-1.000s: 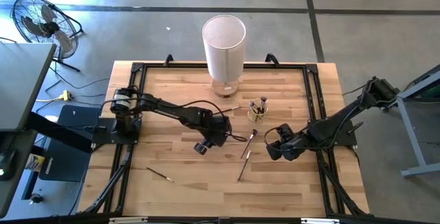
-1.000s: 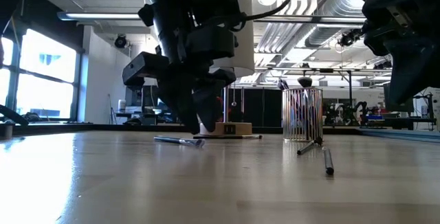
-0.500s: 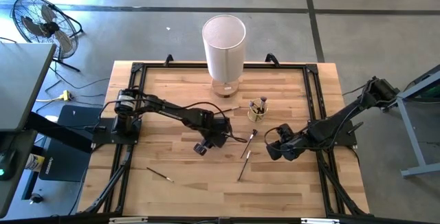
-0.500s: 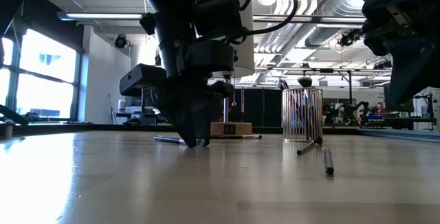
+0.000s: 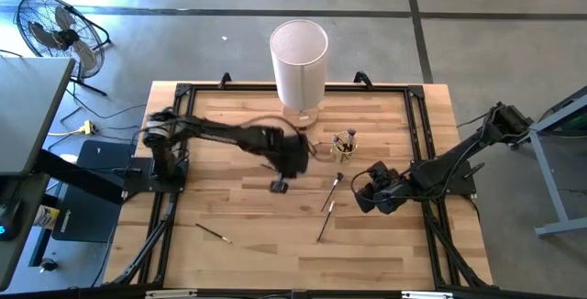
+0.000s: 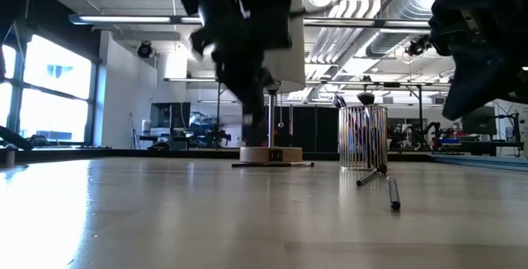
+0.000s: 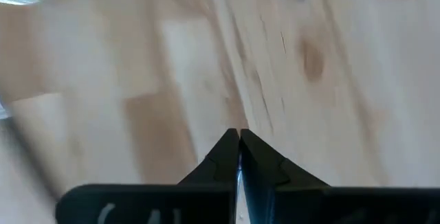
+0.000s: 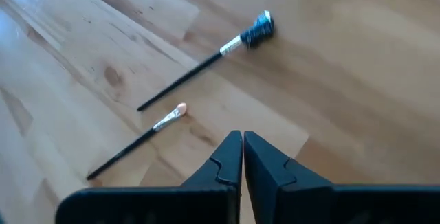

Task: Pick & Place Makeup Brushes
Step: Put the black foundation brush into the makeup brush holder

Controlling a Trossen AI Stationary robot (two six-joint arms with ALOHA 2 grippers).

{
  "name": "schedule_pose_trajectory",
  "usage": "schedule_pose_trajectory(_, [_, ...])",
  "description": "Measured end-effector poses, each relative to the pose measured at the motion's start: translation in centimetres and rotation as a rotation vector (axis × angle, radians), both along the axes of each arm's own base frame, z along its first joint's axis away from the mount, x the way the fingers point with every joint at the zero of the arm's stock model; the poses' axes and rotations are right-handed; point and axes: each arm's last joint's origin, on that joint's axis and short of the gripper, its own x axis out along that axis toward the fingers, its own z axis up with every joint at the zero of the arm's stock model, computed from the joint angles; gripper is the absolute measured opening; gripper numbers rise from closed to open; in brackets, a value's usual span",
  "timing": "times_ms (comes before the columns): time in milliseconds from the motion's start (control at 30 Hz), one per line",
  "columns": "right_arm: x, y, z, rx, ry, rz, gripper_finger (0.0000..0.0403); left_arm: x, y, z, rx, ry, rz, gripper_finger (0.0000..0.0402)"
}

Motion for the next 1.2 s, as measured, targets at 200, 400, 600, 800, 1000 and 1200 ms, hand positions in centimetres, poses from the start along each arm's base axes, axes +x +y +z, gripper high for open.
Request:
schedule_pose_trajectory(200, [0.5,-0.7,0.5,-0.13,-0.045,0.059,0.0015,-0.8,3.1,8.3,-0.14,-0.33,0.283,0.0002])
schedule_pose_trajectory(400, [0.7,-2.9,5.0,-0.325,-0.236,0.225,0.0046,-1.4,4.2,14.3,-0.251,-0.722,0.423,0.0001])
schedule_pose_trajectory(600, [-0.8,-5.5,10.8,-0.569,-0.519,0.269,0.008,-0.9,3.1,17.0,-0.349,-0.984,0.454,0.0])
schedule_pose_trajectory(800, [-0.7,-6.5,13.3,-0.702,-0.712,0.317,0.0104,1.3,0.8,16.5,-0.396,-1.153,0.446,0.0])
schedule_pose_trajectory(1000, [0.4,-6.9,13.6,-0.744,-0.77,0.385,0.0114,2.3,0.1,15.7,-0.425,-1.203,0.52,0.0])
schedule_pose_trajectory(1200, [1.5,-7.2,13.1,-0.731,-0.774,0.42,0.0114,3.0,0.2,15.2,-0.462,-1.208,0.53,0.0])
